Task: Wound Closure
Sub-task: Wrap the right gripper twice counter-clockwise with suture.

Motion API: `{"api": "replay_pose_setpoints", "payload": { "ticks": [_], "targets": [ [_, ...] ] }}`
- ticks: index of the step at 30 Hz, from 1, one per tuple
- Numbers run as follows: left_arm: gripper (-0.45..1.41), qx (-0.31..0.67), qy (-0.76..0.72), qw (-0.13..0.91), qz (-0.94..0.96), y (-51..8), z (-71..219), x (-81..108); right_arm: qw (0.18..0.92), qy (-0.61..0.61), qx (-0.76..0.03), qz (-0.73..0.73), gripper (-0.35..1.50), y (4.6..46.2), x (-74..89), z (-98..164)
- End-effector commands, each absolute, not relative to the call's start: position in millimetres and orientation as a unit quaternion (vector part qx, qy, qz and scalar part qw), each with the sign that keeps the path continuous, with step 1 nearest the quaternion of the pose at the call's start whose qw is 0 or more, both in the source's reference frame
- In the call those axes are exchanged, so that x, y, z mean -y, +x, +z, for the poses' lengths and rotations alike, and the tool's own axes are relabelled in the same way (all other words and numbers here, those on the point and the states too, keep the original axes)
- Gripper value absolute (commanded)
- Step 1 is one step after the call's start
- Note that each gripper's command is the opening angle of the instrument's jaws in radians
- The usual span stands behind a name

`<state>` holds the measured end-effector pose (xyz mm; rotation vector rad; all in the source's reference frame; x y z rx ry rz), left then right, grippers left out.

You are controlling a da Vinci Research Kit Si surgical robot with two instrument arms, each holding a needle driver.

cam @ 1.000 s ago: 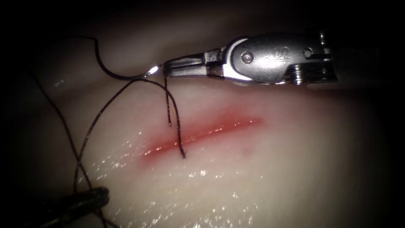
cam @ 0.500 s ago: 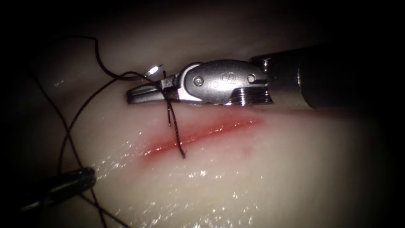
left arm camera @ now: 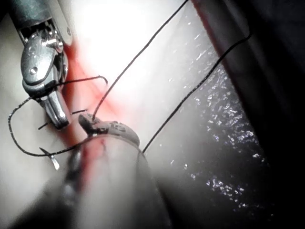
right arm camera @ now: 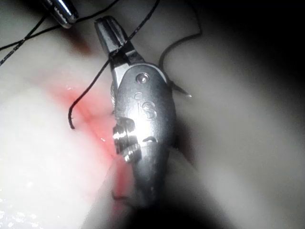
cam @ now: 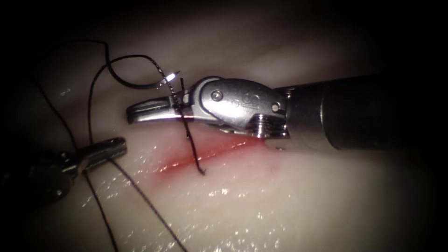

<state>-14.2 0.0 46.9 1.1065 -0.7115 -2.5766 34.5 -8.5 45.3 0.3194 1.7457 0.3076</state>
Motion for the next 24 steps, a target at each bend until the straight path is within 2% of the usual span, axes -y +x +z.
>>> {"api": "replay_pose_setpoints", "payload": {
  "ticks": [1, 9, 20, 21, 22, 23, 24],
  "targets": [
    [-0.45, 0.237, 0.381, 0.126, -0.885, -14.9, 48.1, 0.2, 0.618, 0.141, -0.762, 0.134, -0.35, 35.1, 8.6, 45.2],
    [-0.45, 0.203, 0.379, 0.150, -0.890, -17.3, 51.1, 0.8, 0.602, 0.144, -0.772, 0.146, -0.35, 34.9, 8.0, 43.2],
    [-0.45, 0.203, 0.376, 0.171, -0.888, -19.7, 48.8, 0.5, 0.598, 0.148, -0.775, 0.143, -0.35, 37.9, 9.0, 42.6],
    [-0.45, 0.204, 0.375, 0.172, -0.888, -19.9, 48.5, 0.8, 0.603, 0.139, -0.770, 0.155, 0.07, 38.2, 8.7, 42.7],
    [-0.45, 0.204, 0.375, 0.172, -0.888, -19.9, 48.3, 1.0, 0.608, 0.131, -0.766, 0.165, 0.39, 38.5, 8.6, 42.8],
    [-0.45, 0.204, 0.375, 0.175, -0.887, -20.0, 48.2, 1.1, 0.611, 0.126, -0.763, 0.172, 0.61, 38.7, 8.5, 42.8],
    [-0.45, 0.204, 0.375, 0.175, -0.887, -20.1, 48.0, 1.4, 0.618, 0.113, -0.756, 0.187, 0.99, 39.2, 8.2, 43.0]
  ]
}}
